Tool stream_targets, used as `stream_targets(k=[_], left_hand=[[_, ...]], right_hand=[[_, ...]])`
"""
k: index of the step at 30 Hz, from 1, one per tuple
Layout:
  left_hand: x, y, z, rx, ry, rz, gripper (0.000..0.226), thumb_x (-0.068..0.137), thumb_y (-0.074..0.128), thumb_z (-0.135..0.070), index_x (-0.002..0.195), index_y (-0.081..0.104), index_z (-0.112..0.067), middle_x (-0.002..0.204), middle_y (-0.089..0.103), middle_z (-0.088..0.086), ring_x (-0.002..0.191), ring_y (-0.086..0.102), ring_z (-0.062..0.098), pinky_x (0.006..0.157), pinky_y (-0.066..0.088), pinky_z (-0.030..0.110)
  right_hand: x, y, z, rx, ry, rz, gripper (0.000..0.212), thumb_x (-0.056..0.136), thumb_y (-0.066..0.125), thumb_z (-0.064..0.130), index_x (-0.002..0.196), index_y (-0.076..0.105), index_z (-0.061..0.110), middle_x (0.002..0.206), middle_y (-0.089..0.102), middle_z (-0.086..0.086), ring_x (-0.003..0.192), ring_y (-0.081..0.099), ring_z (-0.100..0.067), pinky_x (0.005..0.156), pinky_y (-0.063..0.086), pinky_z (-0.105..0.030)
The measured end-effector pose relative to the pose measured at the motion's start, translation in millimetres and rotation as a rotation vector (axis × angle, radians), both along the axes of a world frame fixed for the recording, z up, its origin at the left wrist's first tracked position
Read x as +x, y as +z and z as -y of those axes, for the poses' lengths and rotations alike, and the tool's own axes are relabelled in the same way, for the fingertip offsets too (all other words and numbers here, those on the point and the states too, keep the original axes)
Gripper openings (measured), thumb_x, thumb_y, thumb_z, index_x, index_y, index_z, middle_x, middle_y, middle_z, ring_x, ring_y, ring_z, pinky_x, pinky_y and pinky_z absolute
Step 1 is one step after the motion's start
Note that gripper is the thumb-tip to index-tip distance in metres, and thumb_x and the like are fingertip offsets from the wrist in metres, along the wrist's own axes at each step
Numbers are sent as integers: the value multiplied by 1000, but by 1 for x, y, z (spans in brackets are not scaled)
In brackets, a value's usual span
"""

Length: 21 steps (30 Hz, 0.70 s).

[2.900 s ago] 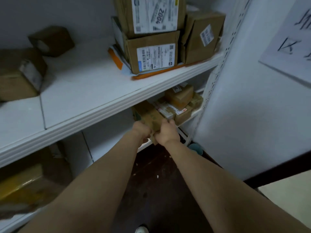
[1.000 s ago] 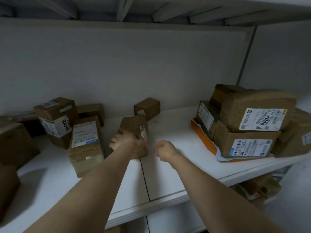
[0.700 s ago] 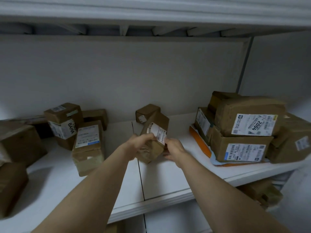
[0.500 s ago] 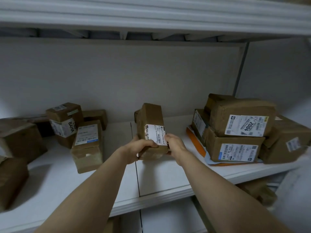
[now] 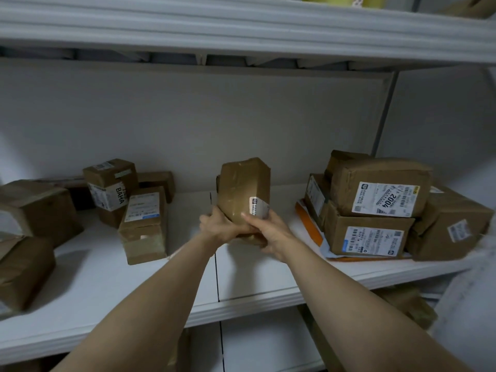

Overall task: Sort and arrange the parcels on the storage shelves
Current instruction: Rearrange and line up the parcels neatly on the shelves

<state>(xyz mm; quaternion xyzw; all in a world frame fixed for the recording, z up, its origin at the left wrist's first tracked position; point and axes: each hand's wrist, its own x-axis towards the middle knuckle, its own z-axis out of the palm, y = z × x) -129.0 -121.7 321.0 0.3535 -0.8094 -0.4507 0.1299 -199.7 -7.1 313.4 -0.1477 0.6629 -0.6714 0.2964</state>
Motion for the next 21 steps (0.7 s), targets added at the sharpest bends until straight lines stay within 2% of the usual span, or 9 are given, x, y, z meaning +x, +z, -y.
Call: stream_targets(k=[3,6,8,10,13,15,17,18,21], left_hand=[[1,1,4,152,-80,-153,107,50,89,-48,139,38,-16,133,43,8,121,48,26,103,44,34],[5,5,6,408,-58,-279,64,77,75,-26,134,47,-15,123,55,7,112,52,23,96,43,40],[7,8,8,488,-26,-242,46,84,65,-28,125,51,-14,120,55,10,112,50,25,96,40,45],[11,11,6,589,-55,-193,45,85,61,-35,122,49,-13,114,55,13,107,53,28,93,44,45],[13,13,4,656,-55,-202,61,81,69,-39,128,43,-11,112,56,15,100,59,29,69,55,38],[13,13,3,601,5,-191,69,77,74,-39,128,38,-11,110,55,13,95,60,27,63,55,36],[11,13,4,557,56,-182,65,78,76,-36,123,37,-10,99,54,10,84,59,24,60,53,34],[11,14,3,538,59,-187,61,79,76,-34,119,38,-8,92,53,8,78,58,22,56,51,32],[11,15,0,464,26,-181,56,80,74,-38,112,40,-9,91,55,7,79,58,21,60,51,30]], right_hand=[[-3,1,-9,39,-93,118,63,79,77,30,134,47,20,124,60,-8,112,57,-32,92,49,-50],[-3,5,-20,-11,-85,269,47,84,69,39,121,57,13,106,65,-15,95,62,-30,77,55,-42],[-2,5,-23,-36,-63,303,39,88,62,46,108,60,12,99,66,-15,90,62,-29,70,53,-39],[-2,3,-23,-49,-57,317,40,89,58,50,106,59,13,101,66,-16,91,62,-30,72,53,-40],[-1,2,-21,-44,-73,318,49,91,53,54,120,50,15,115,61,-17,104,60,-35,77,54,-47],[-1,0,-19,142,-127,164,57,93,47,58,133,42,17,133,51,-14,120,52,-36,86,51,-49],[-5,-3,-18,372,-161,-182,64,93,45,59,146,34,23,149,39,-8,134,41,-32,103,42,-49],[-4,0,-19,367,-157,-274,64,93,47,57,147,33,25,150,37,-6,135,40,-29,106,39,-47],[2,11,-20,175,-54,-163,50,90,58,50,130,51,21,124,57,-2,105,57,-18,84,50,-33]])
